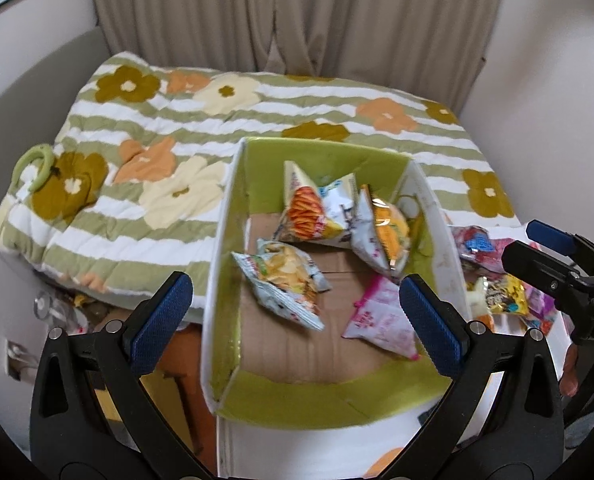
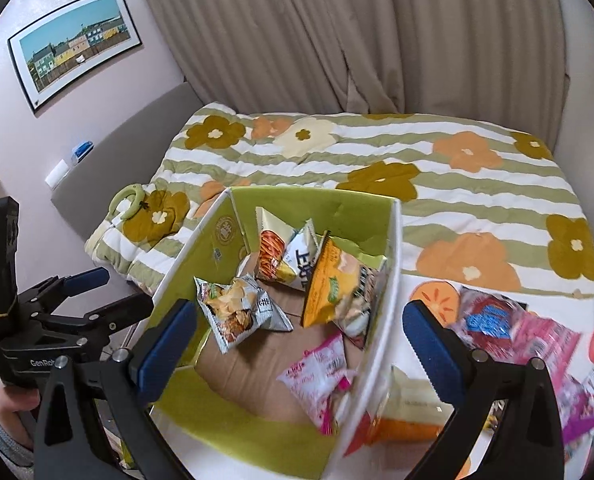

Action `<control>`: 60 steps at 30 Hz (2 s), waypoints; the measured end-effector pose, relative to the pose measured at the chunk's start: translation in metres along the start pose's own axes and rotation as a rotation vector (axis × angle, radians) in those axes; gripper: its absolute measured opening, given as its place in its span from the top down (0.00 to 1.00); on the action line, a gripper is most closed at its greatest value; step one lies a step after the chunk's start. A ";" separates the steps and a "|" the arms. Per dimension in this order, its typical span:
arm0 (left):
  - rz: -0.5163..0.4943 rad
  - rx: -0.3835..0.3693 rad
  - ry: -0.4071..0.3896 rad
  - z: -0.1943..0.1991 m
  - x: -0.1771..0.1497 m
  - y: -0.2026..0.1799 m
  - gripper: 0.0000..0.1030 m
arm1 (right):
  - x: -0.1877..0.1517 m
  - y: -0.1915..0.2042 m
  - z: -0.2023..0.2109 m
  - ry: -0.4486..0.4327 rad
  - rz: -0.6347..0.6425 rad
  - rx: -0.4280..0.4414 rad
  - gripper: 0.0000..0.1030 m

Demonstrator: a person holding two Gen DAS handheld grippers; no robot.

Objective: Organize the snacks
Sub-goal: 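Move both tools back toward the remaining snacks, then grasp the white pastry pack with the left tool while the right tool grasps the purple bag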

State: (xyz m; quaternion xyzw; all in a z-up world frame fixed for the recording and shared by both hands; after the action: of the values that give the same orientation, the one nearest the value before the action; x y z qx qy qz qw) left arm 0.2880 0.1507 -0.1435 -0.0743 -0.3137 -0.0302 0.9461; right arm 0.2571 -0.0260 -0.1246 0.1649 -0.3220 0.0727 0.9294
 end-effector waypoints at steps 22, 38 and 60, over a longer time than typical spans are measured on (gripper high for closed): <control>-0.109 -0.108 -0.014 0.053 -0.094 -0.179 0.00 | -0.076 -0.121 0.122 -0.054 -0.017 -0.082 0.00; -0.193 -0.135 0.116 -0.029 -0.174 -0.279 0.00 | -0.145 -0.213 0.113 0.001 -0.069 -0.112 0.01; -0.780 -0.137 0.319 -0.145 -0.217 -0.315 0.10 | -0.157 -0.266 0.072 0.051 -0.156 -0.197 0.00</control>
State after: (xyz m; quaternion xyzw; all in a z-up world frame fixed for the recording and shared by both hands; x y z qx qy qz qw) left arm 0.1663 -0.1814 -0.3496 -0.0074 -0.1652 -0.4178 0.8933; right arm 0.1569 -0.3051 -0.2386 0.0955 -0.2901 -0.0274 0.9518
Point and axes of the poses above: each gripper's, at about its wrist camera, not at the fingertips, and z roughly against the way its jaws point, y to its left, x to its top, the point moved 9 cm from there along -z, roughly the way its jaws point
